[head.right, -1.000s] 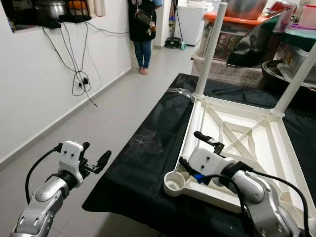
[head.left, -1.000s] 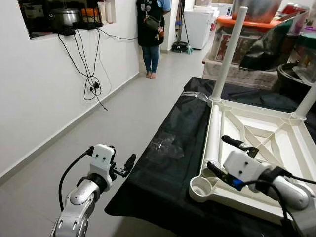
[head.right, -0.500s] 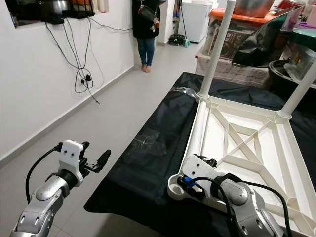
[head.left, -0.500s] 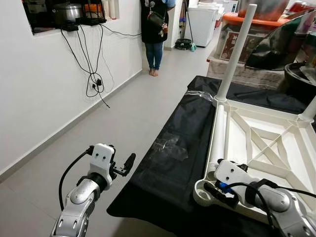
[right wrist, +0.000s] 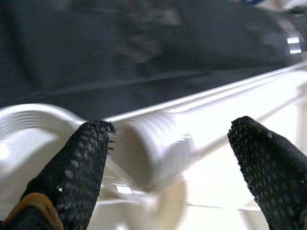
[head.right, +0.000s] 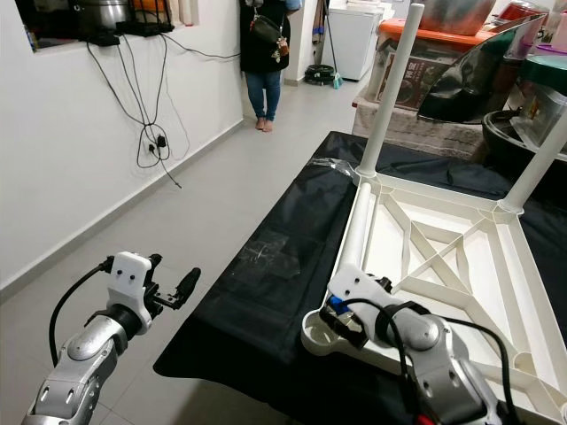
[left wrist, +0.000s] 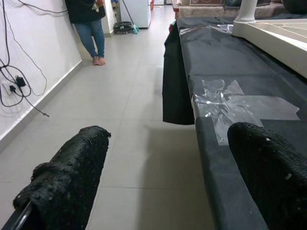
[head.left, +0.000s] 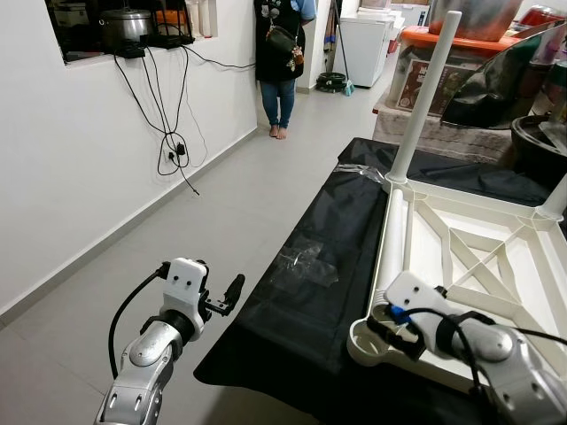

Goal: Building children table

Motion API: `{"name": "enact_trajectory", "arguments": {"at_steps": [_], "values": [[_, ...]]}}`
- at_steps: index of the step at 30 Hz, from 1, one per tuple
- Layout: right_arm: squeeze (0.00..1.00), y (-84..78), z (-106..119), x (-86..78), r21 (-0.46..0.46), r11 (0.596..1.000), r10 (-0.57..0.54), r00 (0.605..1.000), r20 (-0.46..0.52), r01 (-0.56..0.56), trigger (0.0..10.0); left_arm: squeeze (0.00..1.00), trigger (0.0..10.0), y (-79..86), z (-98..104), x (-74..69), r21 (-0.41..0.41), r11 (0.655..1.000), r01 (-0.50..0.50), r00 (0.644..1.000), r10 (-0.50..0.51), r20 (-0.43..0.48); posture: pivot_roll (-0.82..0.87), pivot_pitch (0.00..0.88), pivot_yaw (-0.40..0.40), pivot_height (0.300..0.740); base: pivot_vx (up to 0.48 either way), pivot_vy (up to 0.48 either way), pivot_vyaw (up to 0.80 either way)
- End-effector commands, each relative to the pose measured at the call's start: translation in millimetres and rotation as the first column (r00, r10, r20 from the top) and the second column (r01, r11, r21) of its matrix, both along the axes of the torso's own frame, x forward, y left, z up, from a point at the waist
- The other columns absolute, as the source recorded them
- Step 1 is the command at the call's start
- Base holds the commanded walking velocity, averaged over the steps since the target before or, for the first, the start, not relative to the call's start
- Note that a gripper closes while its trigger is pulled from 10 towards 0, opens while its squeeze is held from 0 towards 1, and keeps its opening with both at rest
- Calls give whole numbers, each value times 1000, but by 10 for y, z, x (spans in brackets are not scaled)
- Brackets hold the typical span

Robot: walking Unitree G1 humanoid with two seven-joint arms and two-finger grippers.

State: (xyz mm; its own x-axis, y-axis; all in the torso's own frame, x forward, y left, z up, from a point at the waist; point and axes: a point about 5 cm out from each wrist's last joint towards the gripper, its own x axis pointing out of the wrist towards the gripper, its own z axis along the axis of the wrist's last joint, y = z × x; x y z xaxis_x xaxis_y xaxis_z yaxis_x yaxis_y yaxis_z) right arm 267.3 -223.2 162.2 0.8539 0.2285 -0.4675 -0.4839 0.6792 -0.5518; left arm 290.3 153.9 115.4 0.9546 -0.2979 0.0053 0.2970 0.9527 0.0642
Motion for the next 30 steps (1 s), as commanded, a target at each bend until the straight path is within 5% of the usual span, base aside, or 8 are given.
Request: {"name": "enact_trajectory", "arguments": {"at_steps": [1,6,30], "values": [[0,-18,36,-3,5,1000,-5,1000,4,5,10000,0,10000,1,-12,6,9,1000,3,1000,-3,-1,4,0,-88,740,0,0,0],[0,-104,89,15,-12,1000,-18,1000,-7,18,10000,0,10000,-48,-34,8,9,1000,14,1000,-14,-6,0,0,-89,740,0,0,0],[0,-19,-69,16,-86,996,-16,999,-27,14,10000,0,10000,-13,-32,28,29,1000,7,1000,-7,-3,10,0,-88,740,0,0,0]]}}
